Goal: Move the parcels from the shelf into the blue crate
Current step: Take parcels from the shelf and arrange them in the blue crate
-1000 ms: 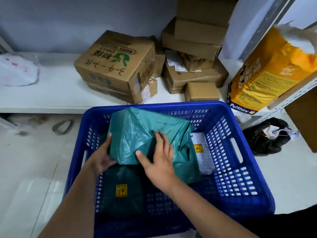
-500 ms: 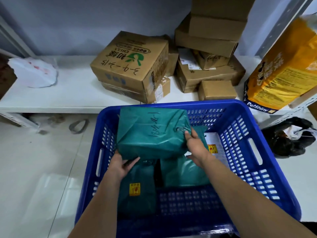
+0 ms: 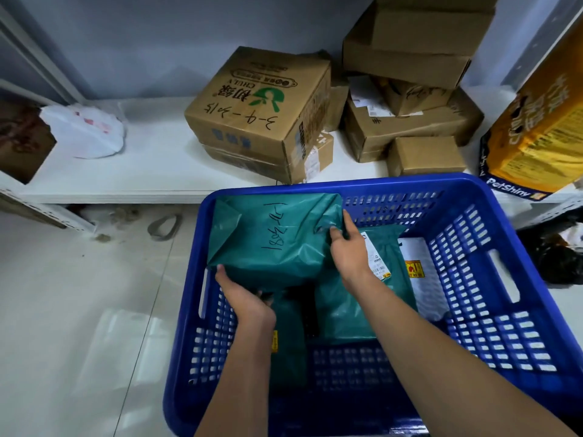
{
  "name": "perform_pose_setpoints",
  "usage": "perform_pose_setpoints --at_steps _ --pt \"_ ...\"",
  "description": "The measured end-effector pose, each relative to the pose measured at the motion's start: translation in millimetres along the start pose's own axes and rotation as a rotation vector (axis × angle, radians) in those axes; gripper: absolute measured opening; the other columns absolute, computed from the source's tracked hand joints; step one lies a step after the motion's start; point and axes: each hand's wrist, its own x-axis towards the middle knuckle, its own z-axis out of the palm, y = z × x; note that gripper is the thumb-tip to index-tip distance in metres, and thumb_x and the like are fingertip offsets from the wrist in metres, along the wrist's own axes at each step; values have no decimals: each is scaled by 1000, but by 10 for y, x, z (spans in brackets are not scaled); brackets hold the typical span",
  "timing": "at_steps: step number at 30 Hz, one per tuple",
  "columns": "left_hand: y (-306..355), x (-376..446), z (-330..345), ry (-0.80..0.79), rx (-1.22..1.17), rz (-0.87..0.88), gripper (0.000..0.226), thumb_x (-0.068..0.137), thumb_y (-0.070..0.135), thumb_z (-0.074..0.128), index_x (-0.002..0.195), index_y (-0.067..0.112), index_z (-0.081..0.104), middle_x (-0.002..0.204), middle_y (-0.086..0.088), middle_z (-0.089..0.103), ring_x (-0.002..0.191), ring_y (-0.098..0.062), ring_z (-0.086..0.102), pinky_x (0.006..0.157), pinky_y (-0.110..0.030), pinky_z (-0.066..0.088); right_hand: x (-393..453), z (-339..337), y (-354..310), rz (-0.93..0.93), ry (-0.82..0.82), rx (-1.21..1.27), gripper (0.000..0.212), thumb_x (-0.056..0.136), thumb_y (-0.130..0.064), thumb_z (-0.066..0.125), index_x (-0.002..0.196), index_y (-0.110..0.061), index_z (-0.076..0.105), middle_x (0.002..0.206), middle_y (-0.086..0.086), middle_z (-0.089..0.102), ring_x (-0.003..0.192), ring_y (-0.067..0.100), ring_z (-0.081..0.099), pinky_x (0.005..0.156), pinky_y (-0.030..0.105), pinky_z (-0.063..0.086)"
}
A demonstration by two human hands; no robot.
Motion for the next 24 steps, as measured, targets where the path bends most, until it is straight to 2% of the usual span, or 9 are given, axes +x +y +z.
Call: perform_pose_setpoints --at_steps 3,7,10,11,14,15,21,23,24 --pt "213 -4 5 -39 30 -16 95 57 88 58 139 42 42 138 -4 50 116 -38 51 95 -67 43 78 26 -72 15 -49 31 53 98 -22 49 148 -35 37 139 -6 53 121 15 55 111 34 39" --pt "565 109 148 -99 81 -127 88 67 78 62 142 37 43 146 -8 46 133 -44 40 98 -79 26 42 33 2 44 -57 32 55 95 -56 41 147 -39 37 150 -7 43 138 17 40 118 38 28" --pt "700 278 283 -47 240 -178 81 74 66 68 141 30 42 143 -11 48 130 -46 44 96 -78 30 141 28 15 48 15 61 57 102 -41 41 154 -33 19 152 1 40 138 21 40 116 35 29" --pt "698 325 299 -29 258 -187 84 74 62 72 143 27 39 144 -12 47 129 -47 44 91 -79 33 165 25 7 66 12 44 62 101 -40 45 155 -29 18 152 3 40 137 23 41 115 36 31" --pt "637 467 185 -15 280 -158 97 66 59 79 146 28 32 147 -15 43 128 -50 45 68 -78 42 178 61 56 77 -38 -129 61 95 -44 55 146 -19 34 136 5 57 123 27 55 107 39 42" --pt "620 513 136 -9 273 -148 100 64 59 80 146 30 32 147 -15 42 128 -50 44 65 -78 44 174 79 87 78 -44 -177 60 94 -46 56 144 -20 37 131 5 61 120 28 57 105 40 43" --pt "670 462 167 -30 326 -210 85 78 56 71 147 25 31 148 -17 40 127 -51 44 73 -77 44 184 123 117 69 -35 -384 62 96 -53 47 147 -23 28 130 12 61 118 36 57 100 39 43" --pt "707 372 214 -22 333 -217 83 80 57 68 147 24 31 148 -17 40 127 -51 45 76 -75 46 175 119 33 116 -71 -437 67 98 -53 42 151 -22 17 137 16 54 124 38 52 103 40 38" --pt "726 306 218 -8 336 -220 82 81 57 66 147 23 31 149 -16 40 128 -50 44 80 -75 46 146 104 -43 158 -99 -459 71 98 -54 39 154 -23 8 146 17 45 132 38 45 109 41 35"
